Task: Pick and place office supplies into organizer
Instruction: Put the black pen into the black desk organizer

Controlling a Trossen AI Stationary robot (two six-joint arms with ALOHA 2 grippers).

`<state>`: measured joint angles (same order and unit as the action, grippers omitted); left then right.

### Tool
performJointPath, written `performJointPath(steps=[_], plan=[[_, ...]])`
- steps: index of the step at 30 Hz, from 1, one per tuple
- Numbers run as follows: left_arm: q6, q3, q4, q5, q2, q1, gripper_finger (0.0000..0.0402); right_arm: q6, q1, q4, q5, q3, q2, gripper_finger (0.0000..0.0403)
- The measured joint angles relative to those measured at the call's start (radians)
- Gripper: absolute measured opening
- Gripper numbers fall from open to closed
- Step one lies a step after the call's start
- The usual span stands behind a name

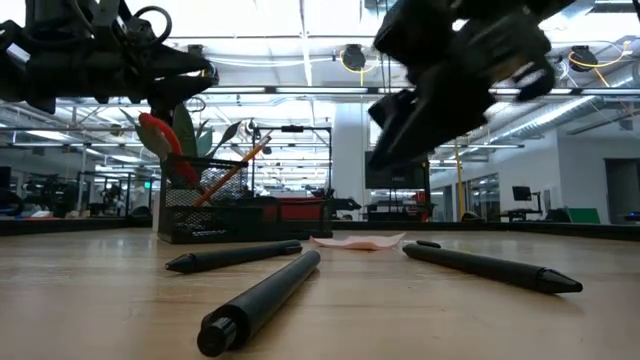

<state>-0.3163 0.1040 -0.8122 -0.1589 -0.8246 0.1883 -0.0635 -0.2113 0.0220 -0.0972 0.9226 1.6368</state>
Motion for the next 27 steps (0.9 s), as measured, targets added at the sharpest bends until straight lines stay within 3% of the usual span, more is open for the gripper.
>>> performJointPath(steps=[5,8,14,21,27], plan=[[-0.033,0.0,-0.02,0.01,0.0,0.0,0.0147,-0.013,-0.015,0.004,-0.244,-0.017,-0.06,0.011],[-0.053,0.0,-0.044,0.064,0.0,0.0,0.0148,-0.032,-0.043,0.031,-0.32,-0.072,-0.08,0.0104],[-0.206,0.0,-0.046,0.089,0.0,0.0,0.0147,-0.063,-0.1,0.101,-0.371,-0.183,-0.091,0.0098],[-0.188,0.0,-0.045,0.131,0.0,0.0,0.0148,-0.139,-0.159,0.119,-0.375,-0.216,-0.091,0.0104],[-0.187,0.0,-0.045,0.143,0.0,0.0,0.0147,-0.226,-0.205,0.062,-0.267,-0.217,-0.091,0.0111]])
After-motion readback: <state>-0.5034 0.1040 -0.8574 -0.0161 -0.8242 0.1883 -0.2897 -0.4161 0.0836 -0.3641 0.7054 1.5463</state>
